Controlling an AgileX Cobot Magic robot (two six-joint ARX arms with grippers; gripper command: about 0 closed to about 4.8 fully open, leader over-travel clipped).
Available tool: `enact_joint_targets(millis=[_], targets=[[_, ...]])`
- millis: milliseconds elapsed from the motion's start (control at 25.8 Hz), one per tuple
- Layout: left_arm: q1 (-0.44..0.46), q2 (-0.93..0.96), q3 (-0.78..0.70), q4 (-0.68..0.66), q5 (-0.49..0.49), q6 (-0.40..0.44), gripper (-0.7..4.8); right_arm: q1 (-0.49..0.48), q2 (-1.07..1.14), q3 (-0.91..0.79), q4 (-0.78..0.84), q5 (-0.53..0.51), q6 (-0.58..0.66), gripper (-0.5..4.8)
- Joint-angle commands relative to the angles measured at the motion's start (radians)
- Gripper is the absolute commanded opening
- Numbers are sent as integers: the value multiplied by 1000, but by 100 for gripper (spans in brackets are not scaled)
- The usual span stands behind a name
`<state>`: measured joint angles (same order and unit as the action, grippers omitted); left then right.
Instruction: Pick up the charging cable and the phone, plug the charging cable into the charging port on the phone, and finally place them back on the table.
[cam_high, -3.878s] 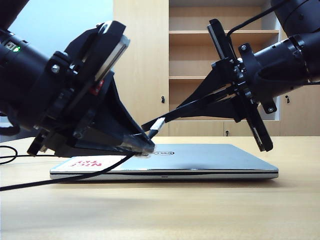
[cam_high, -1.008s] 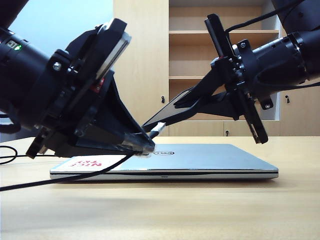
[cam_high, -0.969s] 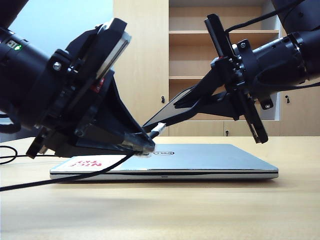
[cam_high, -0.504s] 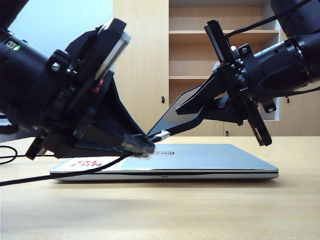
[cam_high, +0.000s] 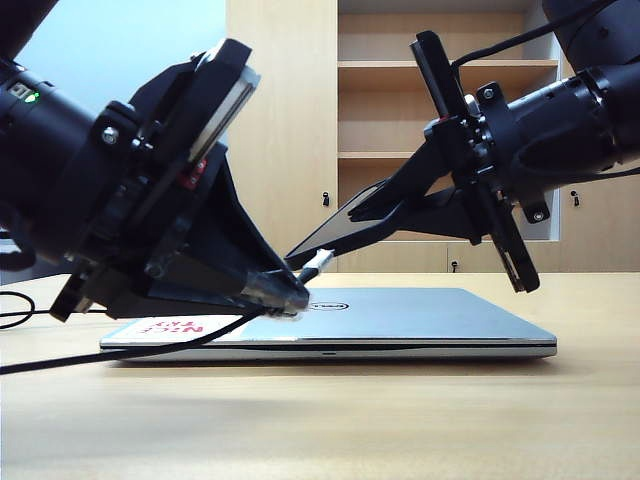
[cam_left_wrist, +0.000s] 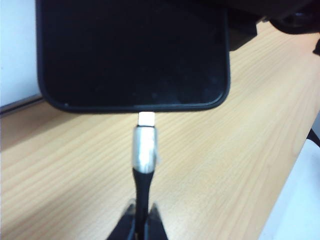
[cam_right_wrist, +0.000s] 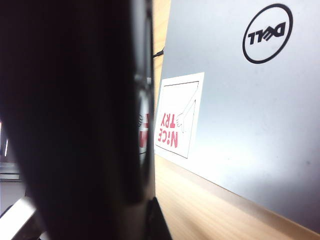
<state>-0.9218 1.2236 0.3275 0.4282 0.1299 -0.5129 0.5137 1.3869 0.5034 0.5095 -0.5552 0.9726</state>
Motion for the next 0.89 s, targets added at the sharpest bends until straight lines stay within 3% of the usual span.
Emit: enact_joint_targets(millis=[39,892], targets=[[2,-3,8,87,-10,-1,-6,7,-8,4,21,-54,-10,-5],[2,-3,8,80,-10,-1,-6,-3,-9,6,50,19,7,-5]])
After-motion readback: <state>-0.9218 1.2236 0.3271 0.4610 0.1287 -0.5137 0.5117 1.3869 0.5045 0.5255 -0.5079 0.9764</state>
